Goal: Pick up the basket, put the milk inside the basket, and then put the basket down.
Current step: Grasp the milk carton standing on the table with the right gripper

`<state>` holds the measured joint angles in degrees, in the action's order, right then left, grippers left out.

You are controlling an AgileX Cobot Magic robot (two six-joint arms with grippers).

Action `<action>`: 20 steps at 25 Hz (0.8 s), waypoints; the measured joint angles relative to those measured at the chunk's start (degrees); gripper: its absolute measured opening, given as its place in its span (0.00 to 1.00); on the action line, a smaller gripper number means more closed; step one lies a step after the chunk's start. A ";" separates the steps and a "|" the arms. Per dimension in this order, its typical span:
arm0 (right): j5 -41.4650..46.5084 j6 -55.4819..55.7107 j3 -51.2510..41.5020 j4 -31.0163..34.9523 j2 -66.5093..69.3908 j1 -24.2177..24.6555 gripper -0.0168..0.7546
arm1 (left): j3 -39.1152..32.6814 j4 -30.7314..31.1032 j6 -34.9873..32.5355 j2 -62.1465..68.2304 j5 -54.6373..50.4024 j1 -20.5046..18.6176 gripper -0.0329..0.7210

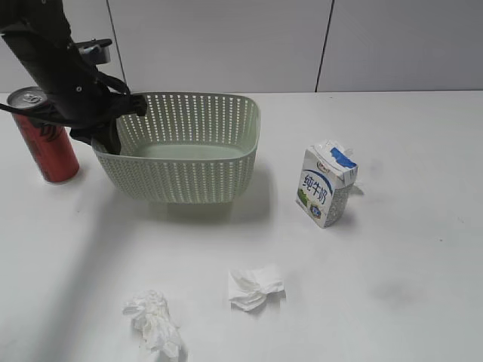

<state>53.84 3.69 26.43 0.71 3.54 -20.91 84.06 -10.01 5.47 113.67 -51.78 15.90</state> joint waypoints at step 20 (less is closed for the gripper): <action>-5.66 0.00 -0.76 -0.13 -1.93 0.00 0.79 | 0.00 0.00 0.00 0.00 0.15 0.00 0.05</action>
<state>48.18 3.69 25.67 0.58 1.61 -20.91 84.06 -10.01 5.47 113.67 -51.62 15.90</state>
